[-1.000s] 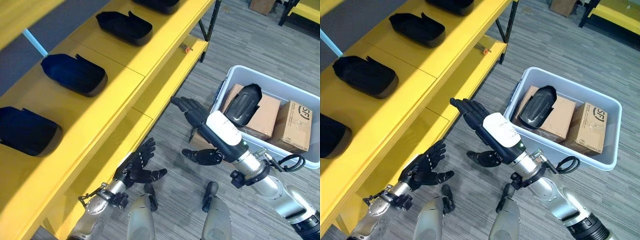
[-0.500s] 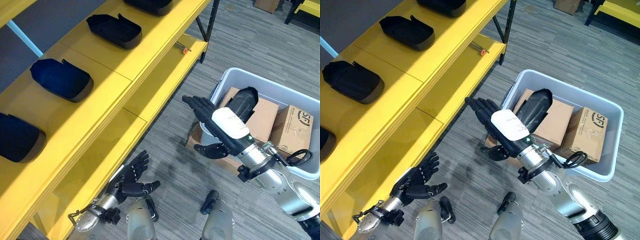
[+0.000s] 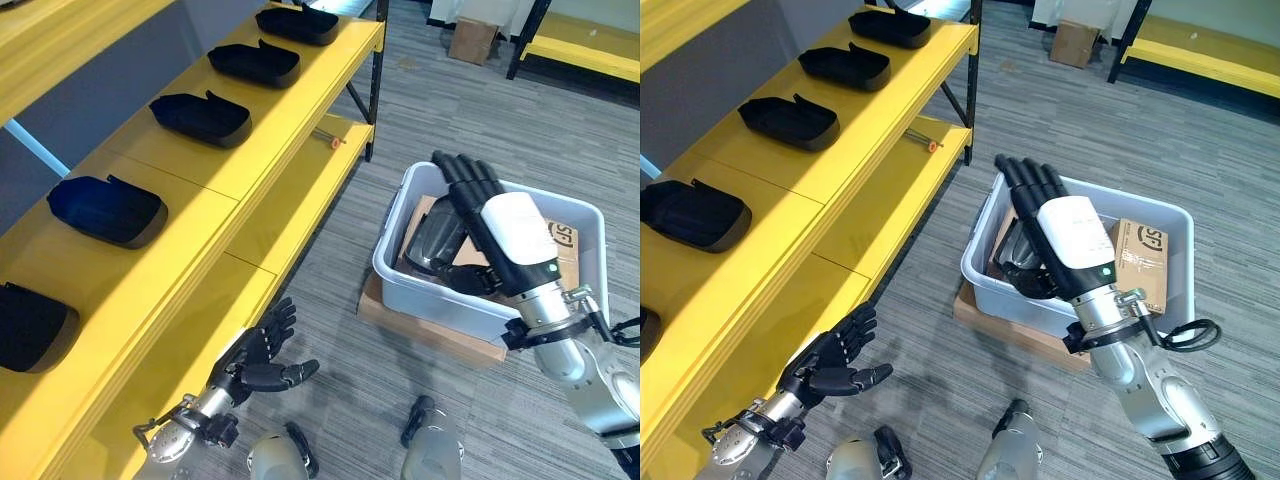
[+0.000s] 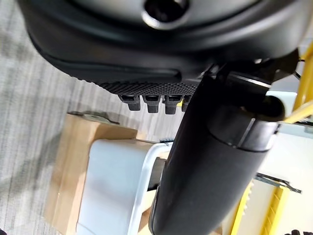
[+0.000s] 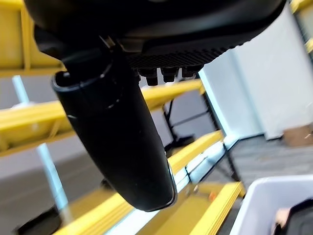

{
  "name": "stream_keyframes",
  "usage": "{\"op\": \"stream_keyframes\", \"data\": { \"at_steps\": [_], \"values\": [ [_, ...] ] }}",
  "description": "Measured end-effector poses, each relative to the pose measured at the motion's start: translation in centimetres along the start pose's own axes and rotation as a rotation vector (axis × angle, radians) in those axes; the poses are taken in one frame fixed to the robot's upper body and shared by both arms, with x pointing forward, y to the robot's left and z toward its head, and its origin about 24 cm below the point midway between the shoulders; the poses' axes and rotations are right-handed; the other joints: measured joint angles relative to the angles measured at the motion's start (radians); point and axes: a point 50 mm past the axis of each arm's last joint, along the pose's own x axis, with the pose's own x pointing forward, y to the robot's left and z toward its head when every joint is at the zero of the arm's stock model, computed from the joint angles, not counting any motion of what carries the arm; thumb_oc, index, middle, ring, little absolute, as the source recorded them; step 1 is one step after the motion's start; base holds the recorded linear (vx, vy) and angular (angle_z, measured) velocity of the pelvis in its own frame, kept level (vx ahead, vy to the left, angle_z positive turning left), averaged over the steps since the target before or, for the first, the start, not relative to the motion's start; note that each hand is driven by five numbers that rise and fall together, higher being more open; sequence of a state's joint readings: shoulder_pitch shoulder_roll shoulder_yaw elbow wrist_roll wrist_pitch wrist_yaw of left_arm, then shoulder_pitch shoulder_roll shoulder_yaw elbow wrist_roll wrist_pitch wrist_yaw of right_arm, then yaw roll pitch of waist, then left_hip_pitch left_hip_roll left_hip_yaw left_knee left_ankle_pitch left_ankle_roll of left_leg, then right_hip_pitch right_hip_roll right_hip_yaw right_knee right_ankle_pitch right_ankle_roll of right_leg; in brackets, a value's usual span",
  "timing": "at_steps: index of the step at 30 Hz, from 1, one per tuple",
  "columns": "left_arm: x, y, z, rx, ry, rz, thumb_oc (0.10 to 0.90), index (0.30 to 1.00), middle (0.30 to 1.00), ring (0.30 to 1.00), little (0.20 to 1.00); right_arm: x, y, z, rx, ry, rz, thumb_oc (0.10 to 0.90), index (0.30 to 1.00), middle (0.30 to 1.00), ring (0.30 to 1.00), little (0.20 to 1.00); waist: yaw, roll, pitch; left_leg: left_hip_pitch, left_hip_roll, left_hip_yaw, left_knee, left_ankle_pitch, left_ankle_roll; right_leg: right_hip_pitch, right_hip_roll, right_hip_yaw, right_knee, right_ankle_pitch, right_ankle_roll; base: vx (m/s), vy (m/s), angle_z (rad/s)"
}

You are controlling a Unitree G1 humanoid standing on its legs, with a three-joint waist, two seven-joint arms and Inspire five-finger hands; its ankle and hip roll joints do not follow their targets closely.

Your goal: Move parts from the plastic box to the shelf.

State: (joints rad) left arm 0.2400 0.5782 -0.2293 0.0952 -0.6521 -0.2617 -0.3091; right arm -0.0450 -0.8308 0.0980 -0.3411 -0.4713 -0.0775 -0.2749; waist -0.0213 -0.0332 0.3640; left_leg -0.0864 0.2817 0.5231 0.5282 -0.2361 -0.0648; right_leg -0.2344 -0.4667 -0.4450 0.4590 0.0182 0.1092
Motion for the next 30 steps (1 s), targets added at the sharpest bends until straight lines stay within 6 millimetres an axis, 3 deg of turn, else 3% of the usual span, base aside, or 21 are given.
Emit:
{"op": "stream_keyframes", "data": {
  "at_steps": [4,8,9,12,13,15,16,17,19,20,22,24,26,27,28,29,30],
  "values": [
    [-0.1,0.1,0.6,0.019,-0.011,0.009,0.9,1.0,1.0,1.0,1.0,-0.7,0.4,-0.7,-0.004,0.061,0.046,0.9,1.0,1.0,1.0,1.0,-0.007,-0.008,-0.017,0.023,0.021,0.036,0.009,-0.006,-0.011,-0.024,0.002,-0.009,0.013,-0.005,-0.003,0.11,-0.104,-0.3],
    [-0.5,1.6,1.6,0.078,-0.033,0.111,0.9,1.0,1.0,1.0,1.0,-1.2,1.5,-0.4,0.065,0.07,0.153,0.9,1.0,1.0,1.0,1.0,0.017,-0.015,-0.034,0.087,0.061,0.132,0.007,-0.021,-0.033,-0.021,-0.066,-0.183,0.059,-0.017,-0.046,0.15,-0.192,-0.7],
    [-0.1,1.8,2.1,0.086,-0.054,0.128,0.9,1.0,1.0,1.0,1.0,-1.4,1.7,-0.5,0.072,0.084,0.173,0.9,1.0,1.0,1.0,1.0,-0.006,-0.015,-0.036,0.094,0.069,0.128,0.001,-0.018,-0.044,-0.022,-0.06,-0.188,0.081,-0.024,-0.078,0.21,-0.307,-0.55],
    [0.9,2.1,3.6,0.101,-0.115,0.176,0.9,1.0,1.0,1.0,1.0,-2.4,4.4,0.3,0.142,0.094,0.328,0.9,1.0,1.0,1.0,1.0,-0.003,-0.023,-0.084,0.153,0.088,0.173,-0.015,0.009,-0.091,-0.044,-0.042,-0.166,0.17,-0.12,-0.079,0.27,-0.289,-0.38],
    [1.2,2.2,3.9,0.105,-0.128,0.181,0.9,1.0,1.0,1.0,1.0,-2.5,5.0,0.7,0.153,0.078,0.362,0.9,1.0,1.0,1.0,1.0,0.004,-0.021,-0.087,0.173,0.104,0.185,-0.007,0.009,-0.102,-0.045,-0.026,-0.151,0.178,-0.138,-0.096,0.25,-0.181,-0.72],
    [2.5,2.3,4.9,0.109,-0.16,0.186,0.9,1.0,1.0,1.0,1.0,-2.5,6.5,1.3,0.18,0.051,0.429,0.9,1.0,1.0,1.0,1.0,0.039,-0.005,-0.092,0.15,0.157,0.065,0.095,0.055,-0.083,-0.05,0.059,-0.095,0.186,-0.172,-0.136,0.22,-0.079,-0.89],
    [3.1,2.3,5.1,0.108,-0.17,0.181,0.9,1.0,1.0,1.0,1.0,-2.5,7.3,1.2,0.189,0.052,0.461,0.9,1.0,1.0,1.0,1.0,0.061,0.001,-0.094,0.068,0.186,-0.067,0.227,0.057,-0.083,-0.035,0.104,-0.071,0.163,-0.175,-0.158,0.17,0.051,-0.93],
    [3.4,2.1,5.1,0.102,-0.175,0.18,0.9,1.0,1.0,1.0,1.0,-2.7,7.6,1.1,0.196,0.064,0.477,0.9,1.0,1.0,1.0,1.0,0.065,0.004,-0.096,0.039,0.174,-0.097,0.225,0.015,-0.09,-0.021,0.124,-0.062,0.131,-0.166,-0.16,0.15,0.148,-0.94],
    [3.5,1.6,4.8,0.117,-0.165,0.161,0.9,1.0,1.0,1.0,1.0,-2.6,7.4,0.7,0.18,0.072,0.478,0.9,1.0,1.0,1.0,1.0,0.044,0.022,-0.103,0.018,0.151,-0.057,0.097,0.024,-0.062,0.004,0.16,-0.062,0.114,-0.163,-0.165,0.19,0.331,-0.56],
    [3.6,1.4,4.6,0.115,-0.16,0.151,0.9,1.0,1.0,1.0,1.0,-2.6,7.2,0.5,0.172,0.079,0.47,0.9,1.0,1.0,1.0,1.0,0.03,0.028,-0.102,0.008,0.146,-0.07,0.023,0.062,-0.065,0.012,0.172,-0.055,0.114,-0.169,-0.164,0.17,0.289,-0.37],
    [3.4,1.1,3.8,0.091,-0.135,0.157,0.9,1.0,1.0,1.0,1.0,-3.0,7.3,0.6,0.192,0.097,0.461,0.9,1.0,1.0,1.0,1.0,0.013,0.014,-0.112,0.054,0.116,-0.051,-0.082,0.116,-0.087,0.019,0.172,-0.043,0.069,-0.165,-0.154,0.16,0.336,-0.35],
    [3.4,0.9,3.2,0.07,-0.126,0.163,0.9,1.0,1.0,1.0,1.0,-2.9,7.1,0.7,0.195,0.091,0.449,0.9,1.0,1.0,1.0,1.0,0.006,0.01,-0.103,0.035,0.129,-0.058,-0.071,0.145,-0.096,0.019,0.178,-0.027,0.011,-0.159,-0.159,0.19,0.328,-0.34],
    [2.6,0.5,1.6,0.049,-0.068,0.161,0.9,1.0,1.0,1.0,1.0,-2.9,6.5,0.6,0.167,0.067,0.464,0.9,1.0,1.0,1.0,1.0,0.001,0.024,-0.097,0.119,0.156,-0.064,-0.254,0.163,-0.103,0.014,0.156,-0.013,0.01,-0.141,-0.129,0.12,0.22,-0.47],
    [2.2,0.3,1.0,0.037,-0.05,0.149,0.9,1.0,1.0,1.0,1.0,-2.7,5.8,0.1,0.137,0.057,0.459,0.9,1.0,1.0,1.0,1.0,-0.005,0.055,-0.088,0.158,0.155,-0.057,-0.287,0.156,-0.092,0.012,0.144,-0.011,0.027,-0.125,-0.105,0.09,0.164,-0.44],
    [1.9,0.3,0.7,0.03,-0.04,0.15,0.9,1.0,1.0,1.0,1.0,-2.6,5.4,-0.2,0.123,0.067,0.449,0.9,1.0,1.0,1.0,1.0,0.003,0.07,-0.073,0.173,0.148,-0.048,-0.29,0.183,-0.115,0.012,0.131,-0.001,0.038,-0.114,-0.086,0.1,0.172,-0.47],
    [1.5,0.4,0.5,0.024,-0.031,0.157,0.9,1.0,1.0,1.0,1.0,-2.8,5.3,-0.3,0.123,0.076,0.447,0.9,1.0,1.0,1.0,1.0,0.017,0.073,-0.068,0.171,0.147,-0.035,-0.273,0.184,-0.117,-0.01,0.106,0.02,0.126,-0.158,-0.06,0.09,0.14,-0.24],
    [1.1,0.6,0.4,0.029,-0.017,0.156,0.9,1.0,1.0,1.0,1.0,-3.6,5.5,-0.3,0.132,0.092,0.462,0.9,1.0,1.0,1.0,1.0,0.022,0.059,-0.07,0.167,0.123,-0.038,-0.265,0.184,-0.117,-0.023,0.065,0.041,0.261,-0.211,-0.047,0.08,0.12,0.06]
  ]
}}
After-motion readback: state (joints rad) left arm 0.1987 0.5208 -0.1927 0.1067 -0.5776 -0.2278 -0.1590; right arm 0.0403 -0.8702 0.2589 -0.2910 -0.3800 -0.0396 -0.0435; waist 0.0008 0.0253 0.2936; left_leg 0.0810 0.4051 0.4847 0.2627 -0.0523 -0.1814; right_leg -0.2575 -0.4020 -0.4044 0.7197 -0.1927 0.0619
